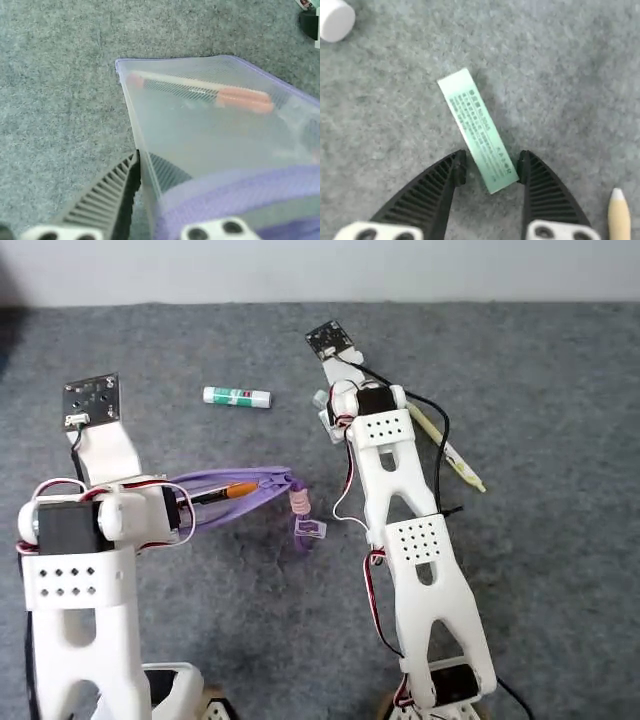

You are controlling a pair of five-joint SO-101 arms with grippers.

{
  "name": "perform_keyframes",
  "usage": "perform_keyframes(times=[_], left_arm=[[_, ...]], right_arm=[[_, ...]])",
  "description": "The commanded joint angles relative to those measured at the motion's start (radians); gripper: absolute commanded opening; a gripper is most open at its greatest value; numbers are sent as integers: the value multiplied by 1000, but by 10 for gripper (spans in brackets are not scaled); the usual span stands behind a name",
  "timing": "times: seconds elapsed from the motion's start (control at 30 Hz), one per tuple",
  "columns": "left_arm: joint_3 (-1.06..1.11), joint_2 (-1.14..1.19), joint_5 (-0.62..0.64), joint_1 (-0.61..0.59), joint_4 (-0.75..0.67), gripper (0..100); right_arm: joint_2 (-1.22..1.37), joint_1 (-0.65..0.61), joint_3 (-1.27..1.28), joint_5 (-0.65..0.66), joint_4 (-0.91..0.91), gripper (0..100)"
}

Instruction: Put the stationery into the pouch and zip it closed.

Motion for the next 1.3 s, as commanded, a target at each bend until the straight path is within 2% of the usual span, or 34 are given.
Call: perform_keyframes(times=[0.0,0.07,0.17,0.4,0.63,0.83,1.0,1.27], left_arm=[[31,6,-2,14,-18,12],[31,6,-2,12,-18,12],[31,6,-2,11,-18,12],[31,6,-2,12,-18,12],[31,6,-2,14,-18,12],[31,6,-2,9,-18,12],[31,9,-2,12,-20,12],[77,6,-2,14,-69,12]], right_arm=[[-5,21,-38,41,-2,0],[-19,33,-54,63,51,37],[-53,39,-92,64,153,4],[-162,31,-138,63,486,8],[-234,36,-72,66,487,25],[-363,33,207,58,484,232],[-403,22,262,26,427,217],[-295,1,262,32,249,210]])
